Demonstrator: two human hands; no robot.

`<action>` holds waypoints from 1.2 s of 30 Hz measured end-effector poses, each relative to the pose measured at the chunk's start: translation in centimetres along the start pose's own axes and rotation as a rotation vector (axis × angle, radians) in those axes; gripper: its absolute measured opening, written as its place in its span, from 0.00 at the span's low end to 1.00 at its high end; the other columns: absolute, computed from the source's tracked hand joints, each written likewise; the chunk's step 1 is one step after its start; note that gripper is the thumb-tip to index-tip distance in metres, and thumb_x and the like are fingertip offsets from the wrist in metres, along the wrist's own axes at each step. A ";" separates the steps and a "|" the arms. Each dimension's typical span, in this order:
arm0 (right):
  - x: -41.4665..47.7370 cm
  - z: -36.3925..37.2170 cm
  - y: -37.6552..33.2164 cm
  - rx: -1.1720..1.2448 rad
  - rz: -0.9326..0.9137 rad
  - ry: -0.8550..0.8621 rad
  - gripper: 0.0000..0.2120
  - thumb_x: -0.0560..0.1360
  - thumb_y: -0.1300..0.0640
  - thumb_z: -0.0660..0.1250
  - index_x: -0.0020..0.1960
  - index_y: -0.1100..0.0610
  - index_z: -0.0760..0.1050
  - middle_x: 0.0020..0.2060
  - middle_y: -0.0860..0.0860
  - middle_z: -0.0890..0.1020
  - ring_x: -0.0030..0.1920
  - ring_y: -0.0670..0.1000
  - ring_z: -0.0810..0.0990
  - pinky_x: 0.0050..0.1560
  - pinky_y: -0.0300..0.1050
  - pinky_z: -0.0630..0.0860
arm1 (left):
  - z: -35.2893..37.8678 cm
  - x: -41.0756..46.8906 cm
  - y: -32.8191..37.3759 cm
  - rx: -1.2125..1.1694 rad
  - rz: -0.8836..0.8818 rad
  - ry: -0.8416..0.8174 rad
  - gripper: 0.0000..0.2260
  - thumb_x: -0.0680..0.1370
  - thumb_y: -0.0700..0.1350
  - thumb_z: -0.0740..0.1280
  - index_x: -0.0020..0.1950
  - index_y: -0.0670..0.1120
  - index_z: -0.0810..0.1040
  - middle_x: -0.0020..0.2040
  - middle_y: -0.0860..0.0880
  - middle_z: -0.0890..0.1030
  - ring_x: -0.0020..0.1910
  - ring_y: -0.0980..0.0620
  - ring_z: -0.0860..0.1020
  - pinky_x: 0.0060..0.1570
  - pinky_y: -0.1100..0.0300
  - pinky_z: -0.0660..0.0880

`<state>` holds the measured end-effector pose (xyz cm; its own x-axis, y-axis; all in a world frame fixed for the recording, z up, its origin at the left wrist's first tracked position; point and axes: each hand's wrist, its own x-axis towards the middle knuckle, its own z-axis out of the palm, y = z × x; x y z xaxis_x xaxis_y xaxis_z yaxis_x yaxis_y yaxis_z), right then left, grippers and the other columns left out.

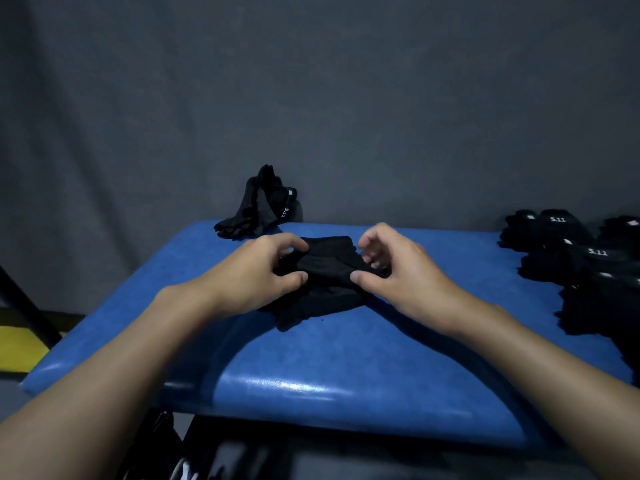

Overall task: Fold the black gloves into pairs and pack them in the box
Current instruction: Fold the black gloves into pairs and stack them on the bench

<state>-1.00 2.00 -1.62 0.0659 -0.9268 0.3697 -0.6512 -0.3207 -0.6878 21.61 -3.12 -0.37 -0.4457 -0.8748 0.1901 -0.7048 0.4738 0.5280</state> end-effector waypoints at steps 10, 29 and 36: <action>0.4 -0.7 0.7 -0.001 -0.005 0.062 0.14 0.76 0.62 0.68 0.56 0.46 0.74 0.46 0.44 0.77 0.36 0.43 0.73 0.39 0.34 0.68 | 0.2 0.3 1.6 -0.318 0.045 0.145 0.11 0.79 0.42 0.68 0.60 0.54 0.80 0.53 0.56 0.82 0.54 0.65 0.79 0.56 0.65 0.75; 0.2 -1.8 0.0 0.225 0.048 0.109 0.22 0.74 0.54 0.72 0.60 0.43 0.64 0.64 0.44 0.71 0.56 0.41 0.76 0.54 0.37 0.73 | -0.4 -0.8 4.1 -0.387 0.223 0.135 0.17 0.79 0.31 0.63 0.54 0.50 0.84 0.58 0.62 0.78 0.58 0.71 0.75 0.56 0.75 0.68; 0.4 -2.9 -0.4 0.212 -0.027 0.122 0.19 0.74 0.66 0.70 0.60 0.51 0.73 0.50 0.54 0.83 0.49 0.50 0.81 0.48 0.43 0.77 | 0.1 -0.8 5.3 -0.394 0.272 0.099 0.15 0.78 0.32 0.64 0.53 0.49 0.85 0.62 0.58 0.79 0.63 0.63 0.75 0.62 0.70 0.67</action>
<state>-2.92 2.37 0.62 -0.0194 -0.8909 0.4537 -0.4766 -0.3907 -0.7875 18.17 0.14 2.16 -0.5167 -0.7392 0.4321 -0.2988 0.6286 0.7180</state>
